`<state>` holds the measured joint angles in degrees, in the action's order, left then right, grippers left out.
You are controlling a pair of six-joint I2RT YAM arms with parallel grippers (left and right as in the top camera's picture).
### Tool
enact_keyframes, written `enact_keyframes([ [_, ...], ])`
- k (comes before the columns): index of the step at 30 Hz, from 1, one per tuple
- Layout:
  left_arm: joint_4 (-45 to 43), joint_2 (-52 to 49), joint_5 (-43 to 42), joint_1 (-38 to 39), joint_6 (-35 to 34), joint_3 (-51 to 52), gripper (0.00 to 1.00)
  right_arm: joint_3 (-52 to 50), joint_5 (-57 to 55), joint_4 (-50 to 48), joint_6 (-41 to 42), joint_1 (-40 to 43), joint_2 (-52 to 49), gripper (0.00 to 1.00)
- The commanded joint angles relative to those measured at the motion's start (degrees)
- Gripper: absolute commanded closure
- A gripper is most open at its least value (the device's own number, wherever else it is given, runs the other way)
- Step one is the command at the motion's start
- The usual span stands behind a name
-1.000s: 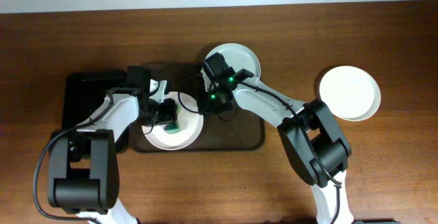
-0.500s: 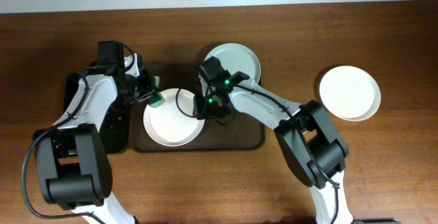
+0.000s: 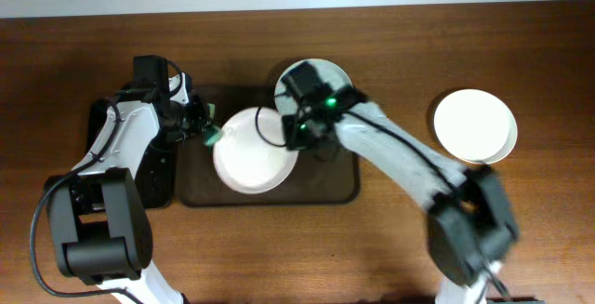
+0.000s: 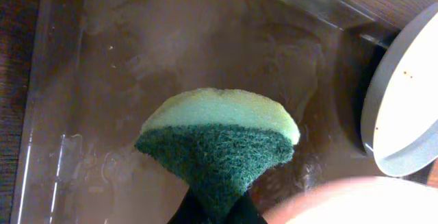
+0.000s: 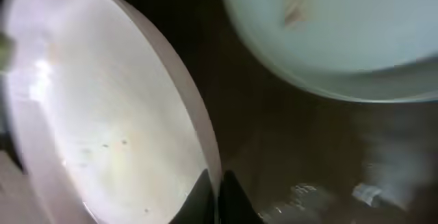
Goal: Clean dirty plates on tray and stack at the side
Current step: 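Withdraw the sponge left and lift the plate with the right gripper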
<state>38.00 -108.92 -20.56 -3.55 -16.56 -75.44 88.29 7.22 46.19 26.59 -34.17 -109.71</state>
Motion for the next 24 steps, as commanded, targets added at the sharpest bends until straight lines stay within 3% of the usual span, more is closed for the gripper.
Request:
enact_keyframes([
  [1, 0.1, 0.0, 0.2, 0.0, -0.6, -0.7, 1.00, 0.5, -15.0, 3.3, -0.9, 0.1, 9.0, 0.96],
  [11, 0.1, 0.0, 0.4, 0.0, -0.5, -0.7, 0.99, 0.5, -50.6, 11.6, -0.9, -2.1, 12.6, 0.96],
  [18, 0.1, 0.0, 0.4, 0.0, -0.5, -0.7, 1.00, 0.5, -72.0, 12.1, -0.8, -16.3, 12.6, 0.96],
  [24, 0.1, 0.0, 0.5, 0.0, -0.5, -0.7, 0.99, 0.4, -83.8, 12.3, 2.3, -22.3, 12.5, 0.96],
])
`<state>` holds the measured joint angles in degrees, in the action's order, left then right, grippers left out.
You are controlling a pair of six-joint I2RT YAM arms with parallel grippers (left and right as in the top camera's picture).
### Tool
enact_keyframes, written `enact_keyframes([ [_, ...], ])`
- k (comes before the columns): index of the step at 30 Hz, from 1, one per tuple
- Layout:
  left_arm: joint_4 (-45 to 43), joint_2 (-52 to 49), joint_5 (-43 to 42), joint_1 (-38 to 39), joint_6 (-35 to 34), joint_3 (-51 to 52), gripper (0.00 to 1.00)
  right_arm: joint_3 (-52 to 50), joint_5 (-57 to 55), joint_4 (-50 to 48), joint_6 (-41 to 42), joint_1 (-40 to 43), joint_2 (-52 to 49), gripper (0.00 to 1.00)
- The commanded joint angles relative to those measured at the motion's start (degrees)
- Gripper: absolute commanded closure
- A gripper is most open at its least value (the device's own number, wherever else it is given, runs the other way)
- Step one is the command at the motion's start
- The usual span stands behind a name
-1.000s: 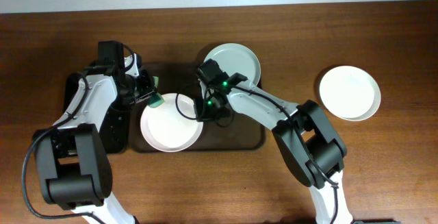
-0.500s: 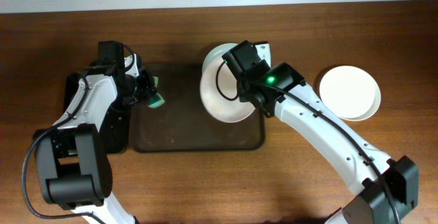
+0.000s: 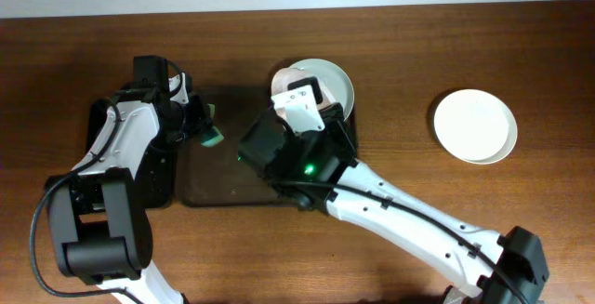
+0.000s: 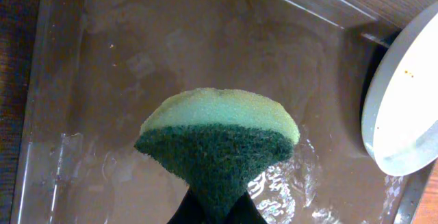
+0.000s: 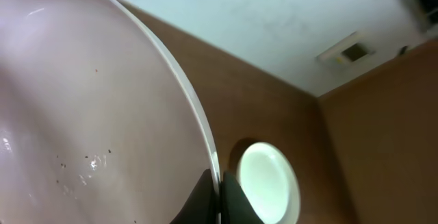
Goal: Clean dirty plates on tray and stack at the side
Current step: 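Withdraw the sponge left and lift the plate with the right gripper, then carry the plate right and stack it on the first plate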
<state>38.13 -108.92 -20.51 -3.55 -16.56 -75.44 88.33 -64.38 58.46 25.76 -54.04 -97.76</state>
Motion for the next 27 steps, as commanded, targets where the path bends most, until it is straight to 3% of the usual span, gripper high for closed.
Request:
enact_keyframes([
  [1, -0.1, 0.0, 0.4, 0.0, -0.5, -0.7, 1.00, 0.3, -15.3, 0.0, 3.5, -3.7, 0.6, 0.96],
  [12, 0.1, 0.0, 0.8, 0.0, -0.5, -0.7, 1.00, 0.3, -23.0, -0.8, 5.0, -9.2, 0.6, 0.96],
  [15, 0.1, 0.0, 0.9, 0.0, -0.5, -0.7, 0.99, 0.3, -14.8, -0.8, 5.0, -8.2, 0.6, 0.96],
  [18, 0.1, 0.0, 0.8, 0.0, -0.5, -0.7, 0.99, 0.3, 4.7, -0.4, 4.9, -4.9, 0.7, 0.96],
  [22, 0.1, 0.0, 0.9, 0.0, -0.5, -0.7, 1.00, 0.3, 28.5, -0.2, 4.9, 4.5, 0.7, 0.96],
  [27, 0.1, 0.0, 0.9, 0.0, -0.5, -0.7, 0.99, 0.3, 50.8, -1.5, -1.6, 16.1, 0.7, 0.96],
])
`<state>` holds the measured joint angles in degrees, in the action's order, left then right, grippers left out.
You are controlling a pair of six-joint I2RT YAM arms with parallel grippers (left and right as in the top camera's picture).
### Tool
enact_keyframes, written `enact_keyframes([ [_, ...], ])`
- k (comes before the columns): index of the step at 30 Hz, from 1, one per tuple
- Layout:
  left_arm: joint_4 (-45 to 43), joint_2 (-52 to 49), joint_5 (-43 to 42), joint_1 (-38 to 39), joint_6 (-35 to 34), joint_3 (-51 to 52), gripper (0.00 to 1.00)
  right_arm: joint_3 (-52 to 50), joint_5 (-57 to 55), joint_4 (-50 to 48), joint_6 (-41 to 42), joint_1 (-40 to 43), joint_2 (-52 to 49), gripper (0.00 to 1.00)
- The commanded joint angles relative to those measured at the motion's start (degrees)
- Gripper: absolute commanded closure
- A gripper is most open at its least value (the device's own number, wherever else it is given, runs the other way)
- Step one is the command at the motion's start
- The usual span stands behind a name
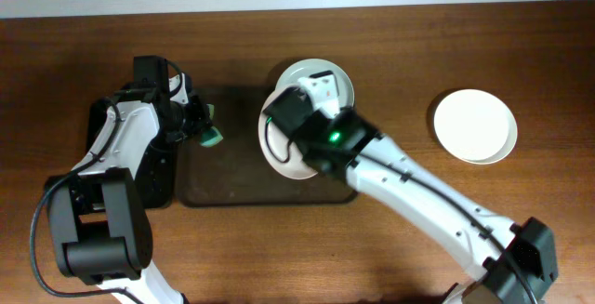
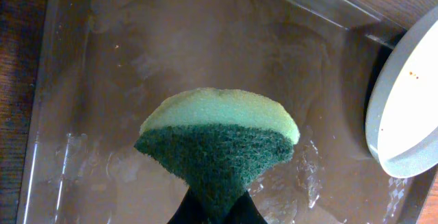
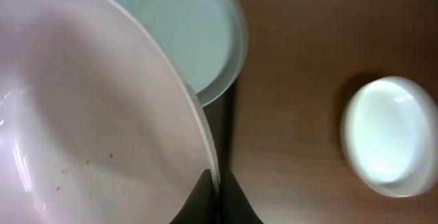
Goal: Clean dirty plates on tray and stack at the side
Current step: 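Carry the plate right and stack it on the first plate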
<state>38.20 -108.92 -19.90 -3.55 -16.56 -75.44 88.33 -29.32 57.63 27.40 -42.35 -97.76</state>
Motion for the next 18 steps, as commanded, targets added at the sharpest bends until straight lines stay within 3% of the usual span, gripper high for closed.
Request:
enact_keyframes([
  [1, 0.0, 0.0, 0.3, 0.0, -0.5, -0.7, 0.99, 0.3, 19.7, -1.0, -3.7, 6.9, 0.7, 0.96],
  [5, 0.1, 0.0, 0.9, 0.0, -0.5, -0.7, 1.00, 0.3, 36.7, -2.3, -7.3, 18.6, 0.8, 0.96],
  [9, 0.1, 0.0, 0.9, 0.0, -0.5, -0.7, 0.99, 0.3, 45.0, -2.1, -7.7, 32.1, 0.8, 0.96],
  [18, 0.0, 0.0, 0.9, 0.0, -0.5, -0.7, 1.00, 0.3, 41.1, -2.1, -6.1, 58.5, 0.4, 0.96],
])
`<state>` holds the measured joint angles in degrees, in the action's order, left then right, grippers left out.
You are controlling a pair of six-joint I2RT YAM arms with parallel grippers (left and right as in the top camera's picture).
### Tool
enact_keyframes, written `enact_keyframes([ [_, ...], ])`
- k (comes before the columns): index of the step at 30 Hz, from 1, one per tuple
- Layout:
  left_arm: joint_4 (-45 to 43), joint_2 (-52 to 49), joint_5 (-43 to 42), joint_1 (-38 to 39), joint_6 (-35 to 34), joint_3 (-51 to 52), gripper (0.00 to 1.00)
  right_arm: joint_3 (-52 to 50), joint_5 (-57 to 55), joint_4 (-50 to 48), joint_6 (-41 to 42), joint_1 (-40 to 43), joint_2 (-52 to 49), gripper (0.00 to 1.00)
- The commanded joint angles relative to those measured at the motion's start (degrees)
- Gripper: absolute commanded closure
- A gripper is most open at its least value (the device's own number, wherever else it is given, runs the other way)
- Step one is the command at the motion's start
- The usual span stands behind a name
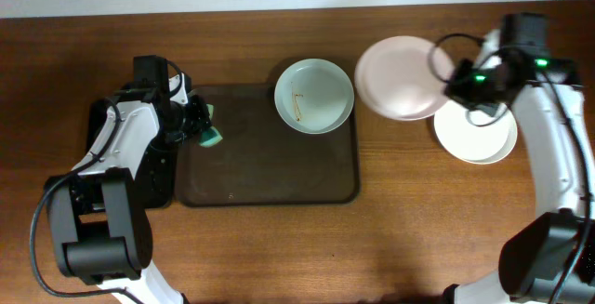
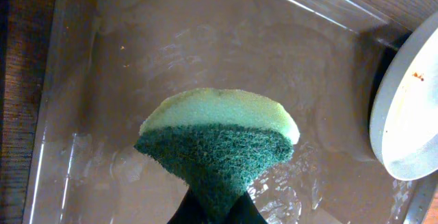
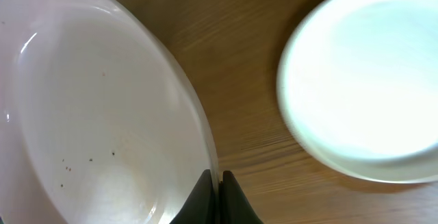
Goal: Clean dirty plates on tray and stack at the side
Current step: 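Carry the plate right and stack it on the first plate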
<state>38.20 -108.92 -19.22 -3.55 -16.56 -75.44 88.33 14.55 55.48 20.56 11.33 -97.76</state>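
Observation:
My right gripper (image 3: 217, 183) is shut on the rim of a pink plate (image 1: 398, 90), held in the air between the tray and a white plate (image 1: 474, 129) on the table at the right; the pink plate (image 3: 102, 121) shows a few dark specks. A pale green plate (image 1: 314, 95) with a small smear rests on the far right corner of the dark tray (image 1: 265, 178). My left gripper (image 2: 215, 207) is shut on a green and yellow sponge (image 2: 219, 138), hovering over the tray's wet left end (image 2: 205, 53).
The left arm's black base (image 1: 158, 169) stands just left of the tray. Bare wooden table lies around the white plate (image 3: 369, 87) and in front of the tray.
My right gripper has carried the pink plate from above the tray's right half to the right, beside the white plate. The left gripper with the sponge has stayed in place.
At first the pink plate sat over the tray's middle with my right gripper on its rim and the sponge at its left edge. Then the plate was lifted and tilted, then held over the tray's right part, and now hangs next to the white plate.

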Motion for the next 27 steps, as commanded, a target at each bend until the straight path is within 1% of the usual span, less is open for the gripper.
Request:
enact_keyframes([
  [1, 0.0, 0.0, 0.2, 0.0, -0.5, -0.7, 0.99, 0.3, -4.9, 0.0, 1.1, 7.0, 0.2, 0.96],
  [3, 0.0, 0.0, 0.2, 0.0, -0.5, -0.7, 1.00, 0.3, -7.3, 0.0, 1.4, 11.0, -1.0, 0.96],
  [6, 0.0, 0.0, 0.2, 0.0, -0.5, -0.7, 1.00, 0.3, -10.9, 0.1, 1.8, 14.3, -3.9, 0.96],
  [12, 0.0, 0.0, 0.6, 0.0, -0.5, -0.7, 0.99, 0.0, -18.0, -0.1, 4.4, 15.1, -12.0, 0.96],
  [16, 0.0, 0.0, 0.6, 0.0, -0.5, -0.7, 0.99, 0.0, -18.0, -0.1, 4.6, 15.0, -17.0, 0.96],
  [17, 0.0, 0.0, 0.6, 0.0, -0.5, -0.7, 0.99, 0.0, -17.8, 0.0, 4.6, 14.9, -17.6, 0.90],
  [18, 0.1, 0.0, 0.6, 0.0, -0.5, -0.7, 1.00, 0.0, -17.2, 0.2, 4.6, 14.9, -17.8, 0.80],
  [19, 0.0, 0.0, 0.6, 0.0, -0.5, -0.7, 0.99, 0.0, -16.6, 0.5, 4.6, 14.9, -17.8, 0.77],
  [22, 0.1, 0.0, 0.6, 0.0, -0.5, -0.7, 1.00, 1.5, -13.0, 3.1, 3.2, 14.9, -16.6, 0.75],
  [25, 0.1, 0.0, 0.6, 0.0, -0.5, -0.7, 0.99, 7.9, -7.8, 8.9, -1.3, 13.4, -14.1, 0.74],
  [27, 0.1, 0.0, 0.6, 0.0, -0.5, -0.7, 1.00, 11.6, -5.0, 10.4, -3.5, 10.6, -12.5, 0.70],
])
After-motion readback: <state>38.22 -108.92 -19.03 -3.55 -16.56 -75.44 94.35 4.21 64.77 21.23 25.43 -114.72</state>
